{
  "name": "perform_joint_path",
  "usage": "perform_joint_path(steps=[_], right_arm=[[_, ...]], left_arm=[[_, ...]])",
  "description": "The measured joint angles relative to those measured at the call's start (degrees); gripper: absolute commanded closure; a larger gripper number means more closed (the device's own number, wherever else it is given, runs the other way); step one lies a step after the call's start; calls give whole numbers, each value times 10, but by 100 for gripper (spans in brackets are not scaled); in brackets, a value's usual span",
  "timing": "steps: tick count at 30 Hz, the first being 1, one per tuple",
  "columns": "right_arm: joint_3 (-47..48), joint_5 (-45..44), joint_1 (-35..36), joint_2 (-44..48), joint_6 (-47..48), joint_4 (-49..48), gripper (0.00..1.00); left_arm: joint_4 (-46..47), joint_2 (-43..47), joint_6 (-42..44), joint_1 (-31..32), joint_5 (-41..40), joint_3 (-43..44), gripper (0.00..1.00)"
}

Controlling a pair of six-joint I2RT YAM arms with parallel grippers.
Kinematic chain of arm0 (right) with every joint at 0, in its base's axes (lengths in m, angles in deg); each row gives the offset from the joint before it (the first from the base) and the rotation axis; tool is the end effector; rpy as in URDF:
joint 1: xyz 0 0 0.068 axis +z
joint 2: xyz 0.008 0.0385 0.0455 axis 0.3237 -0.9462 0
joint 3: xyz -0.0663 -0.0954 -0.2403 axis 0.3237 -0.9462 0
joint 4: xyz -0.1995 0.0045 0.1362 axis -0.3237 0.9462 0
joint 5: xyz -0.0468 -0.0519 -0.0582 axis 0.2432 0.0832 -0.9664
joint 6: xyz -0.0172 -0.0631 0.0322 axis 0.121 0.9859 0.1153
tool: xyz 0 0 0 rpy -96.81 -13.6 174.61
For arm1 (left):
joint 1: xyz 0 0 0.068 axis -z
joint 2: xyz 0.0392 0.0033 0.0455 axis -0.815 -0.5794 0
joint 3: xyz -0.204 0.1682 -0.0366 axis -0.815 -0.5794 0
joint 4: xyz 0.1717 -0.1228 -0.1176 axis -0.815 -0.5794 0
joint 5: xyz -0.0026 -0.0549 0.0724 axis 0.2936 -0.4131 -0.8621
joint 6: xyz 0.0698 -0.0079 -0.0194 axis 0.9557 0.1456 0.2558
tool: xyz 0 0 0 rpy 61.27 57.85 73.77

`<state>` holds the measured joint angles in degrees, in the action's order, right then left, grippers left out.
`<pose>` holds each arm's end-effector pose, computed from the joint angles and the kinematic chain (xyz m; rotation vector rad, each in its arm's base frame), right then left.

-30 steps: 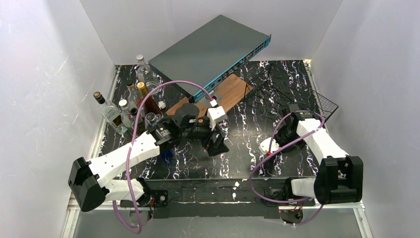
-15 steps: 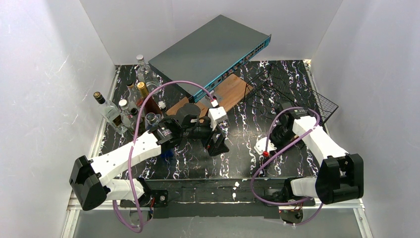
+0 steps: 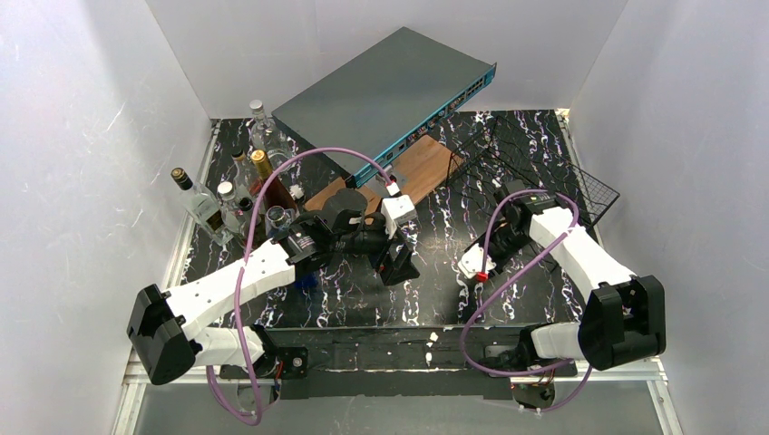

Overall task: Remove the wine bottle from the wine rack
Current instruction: Pick up the wine bottle from the wine rack.

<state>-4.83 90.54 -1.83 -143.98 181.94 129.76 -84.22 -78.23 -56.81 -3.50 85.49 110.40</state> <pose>0.1824 0.0848 0.2163 -2.5077 0.9729 0.2942 0.1573 -0.2370 0.3154 1.1444 1.7050 -1.0234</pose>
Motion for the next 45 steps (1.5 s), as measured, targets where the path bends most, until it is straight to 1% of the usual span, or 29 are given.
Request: perform_joint_path(steps=[7, 16, 23, 28, 31, 36, 40, 45], right_arm=[[0, 30, 2, 0, -13, -6, 93], [7, 89, 5, 0, -61, -14, 94], [7, 120, 6, 2, -110, -37, 94], [7, 141, 7, 8, -162, -69, 94], [7, 148, 7, 11, -182, -82, 95], [7, 164, 7, 23, -209, -93, 95], [7, 181, 7, 35, -231, -100, 95], [7, 208, 9, 43, -259, -102, 95]], left_arm=[[0, 0, 0, 0, -1, 0, 2], [0, 0, 13, 0, -1, 0, 2], [5, 0, 21, 0, 3, -7, 2], [18, 3, 35, 0, 18, -21, 2], [52, 15, 53, 0, 40, -52, 2], [124, 51, 110, 7, 65, -135, 2], [198, 75, 149, 23, 61, -196, 2], [265, 77, 163, 30, 31, -216, 2]])
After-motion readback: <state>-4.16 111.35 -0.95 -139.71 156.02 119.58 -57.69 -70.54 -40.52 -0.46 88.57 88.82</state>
